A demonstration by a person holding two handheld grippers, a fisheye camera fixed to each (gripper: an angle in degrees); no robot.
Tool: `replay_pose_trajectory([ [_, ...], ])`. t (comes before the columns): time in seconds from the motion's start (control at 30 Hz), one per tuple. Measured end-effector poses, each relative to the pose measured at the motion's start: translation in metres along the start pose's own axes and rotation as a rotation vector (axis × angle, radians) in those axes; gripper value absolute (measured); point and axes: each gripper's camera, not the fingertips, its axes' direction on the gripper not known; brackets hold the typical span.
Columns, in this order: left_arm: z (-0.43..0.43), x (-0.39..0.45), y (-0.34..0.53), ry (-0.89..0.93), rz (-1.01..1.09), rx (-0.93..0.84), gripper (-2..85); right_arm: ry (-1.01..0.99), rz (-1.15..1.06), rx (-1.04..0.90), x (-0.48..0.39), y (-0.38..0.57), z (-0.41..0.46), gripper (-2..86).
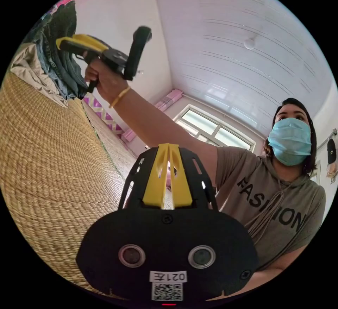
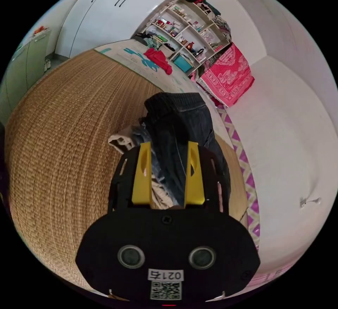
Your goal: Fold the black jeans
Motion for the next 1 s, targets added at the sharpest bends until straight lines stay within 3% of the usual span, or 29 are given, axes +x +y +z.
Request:
replay_pose_trajectory([
  [0.1, -0.002, -0.007, 0.001, 0.014, -0.012, -0.009, -1.0, 0.063, -0.047, -0.029, -0.004, -0.020, 0.023, 13.8],
  [0.2, -0.005, -0.011, 0.002, 0.014, -0.016, -0.010, -1.0, -0.020, 0.025, -0.019, 0.018, -0.022, 0.027, 11.2],
  [0.37, -0.010, -0.021, 0.001, 0.011, -0.030, -0.016, -1.0, -0.390, 0.458, 0.107, 0.117, 0.021, 0.017, 7.5],
  [0.47, -0.015, -0.027, -0.001, 0.010, -0.043, -0.010, -1.0, -0.527, 0.790, 0.231, 0.184, 0.070, 0.006, 6.9],
  [0.57, -0.021, -0.035, -0.003, 0.006, -0.063, 0.004, -1.0, -0.526, 0.941, 0.310, 0.226, 0.111, -0.015, 6.4],
  [0.83, -0.028, -0.054, -0.016, -0.024, -0.114, 0.000, -1.0, -0.331, 1.011, 0.290, 0.301, 0.216, -0.162, 5.8],
  [1.0, -0.027, -0.060, -0.027, -0.046, -0.129, -0.022, -1.0, -0.292, 0.865, 0.201, 0.252, 0.237, -0.252, 5.8],
])
